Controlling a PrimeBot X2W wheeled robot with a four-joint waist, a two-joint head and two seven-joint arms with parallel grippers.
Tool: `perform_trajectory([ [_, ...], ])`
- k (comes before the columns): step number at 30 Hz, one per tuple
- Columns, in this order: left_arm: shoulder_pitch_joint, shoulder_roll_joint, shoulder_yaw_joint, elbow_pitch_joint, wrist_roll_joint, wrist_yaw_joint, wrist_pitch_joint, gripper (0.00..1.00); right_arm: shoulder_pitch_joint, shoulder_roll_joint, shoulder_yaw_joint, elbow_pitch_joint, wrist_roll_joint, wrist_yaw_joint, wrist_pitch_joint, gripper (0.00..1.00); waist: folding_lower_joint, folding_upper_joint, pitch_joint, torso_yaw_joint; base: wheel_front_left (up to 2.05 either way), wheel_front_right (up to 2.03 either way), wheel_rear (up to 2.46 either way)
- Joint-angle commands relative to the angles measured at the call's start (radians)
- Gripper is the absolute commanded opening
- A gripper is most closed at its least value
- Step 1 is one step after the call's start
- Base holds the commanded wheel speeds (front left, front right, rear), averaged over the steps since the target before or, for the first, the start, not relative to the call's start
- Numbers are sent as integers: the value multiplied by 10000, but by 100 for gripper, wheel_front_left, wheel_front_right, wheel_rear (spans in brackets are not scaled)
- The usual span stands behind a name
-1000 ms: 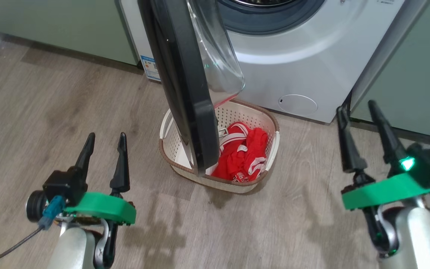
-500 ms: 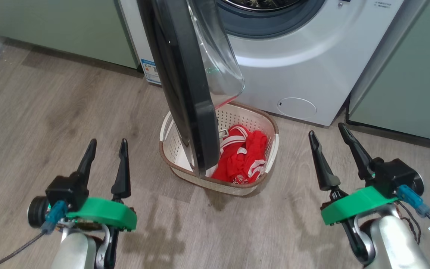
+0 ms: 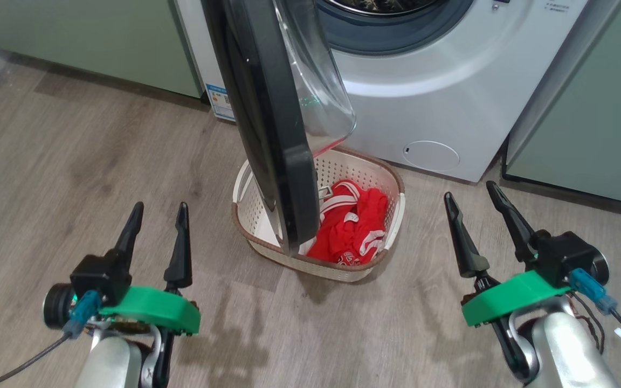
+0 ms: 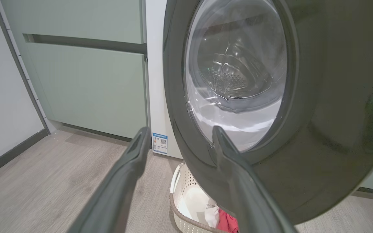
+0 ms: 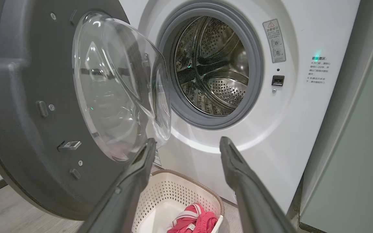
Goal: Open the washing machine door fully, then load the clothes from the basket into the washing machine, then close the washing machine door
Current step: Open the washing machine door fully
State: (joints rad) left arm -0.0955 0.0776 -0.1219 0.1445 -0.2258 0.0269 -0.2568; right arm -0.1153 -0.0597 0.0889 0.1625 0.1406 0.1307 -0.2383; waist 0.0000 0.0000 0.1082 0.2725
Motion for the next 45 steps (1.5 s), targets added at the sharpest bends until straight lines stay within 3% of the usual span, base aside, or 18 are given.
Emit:
perform_trajectory([
  [1, -207, 216, 290, -358, 26, 40, -49, 100, -441, 91, 183, -284, -87, 0, -90, 100, 0, 0, 20, 17, 0, 0, 0],
  [3, -213, 223, 274, -356, 35, 42, -49, 100, -447, 91, 178, -283, -95, 0, -94, 100, 0, 0, 32, 24, 0, 0, 0],
  [4, -220, 228, 260, -354, 38, 43, -49, 71, -452, 92, 176, -283, -86, 0, -98, 100, 0, 0, 42, 30, 0, 0, 0],
  [5, -228, 233, 245, -356, 40, 41, -49, 5, -460, 92, 176, -284, -81, 0, -101, 100, 0, 0, 57, 35, 0, 0, 0],
  [6, -237, 243, 219, -340, 34, 26, -19, 0, -470, 92, 174, -285, -71, 0, -104, 100, 0, 0, 75, 41, 0, 0, 0],
  [16, -598, 417, 373, -700, 75, 190, -24, 0, -536, 94, 136, -236, -27, 0, -120, 100, 0, 0, 135, 117, 0, 0, 0],
  [22, -1810, 797, 800, -2534, 348, 483, -36, 0, -570, 94, 113, -224, 10, 0, -129, 100, 0, 0, 158, 186, 0, 0, 0],
  [26, -2854, 811, 554, -3657, 580, 465, -7, 0, -619, 94, 98, -209, 32, 0, -136, 100, 0, 0, 197, 182, 0, 0, 0],
  [33, -3871, 180, -1199, -4533, 689, 83, 565, 0, -709, 95, 190, -150, 72, 0, -149, 100, 0, 0, 246, -82, 0, 0, 0],
  [45, -2575, -231, -4941, -4380, -193, -302, 1673, 0, -642, 95, 76, -169, 7, 0, -115, 100, 0, 0, 552, -275, 0, 0, 0],
])
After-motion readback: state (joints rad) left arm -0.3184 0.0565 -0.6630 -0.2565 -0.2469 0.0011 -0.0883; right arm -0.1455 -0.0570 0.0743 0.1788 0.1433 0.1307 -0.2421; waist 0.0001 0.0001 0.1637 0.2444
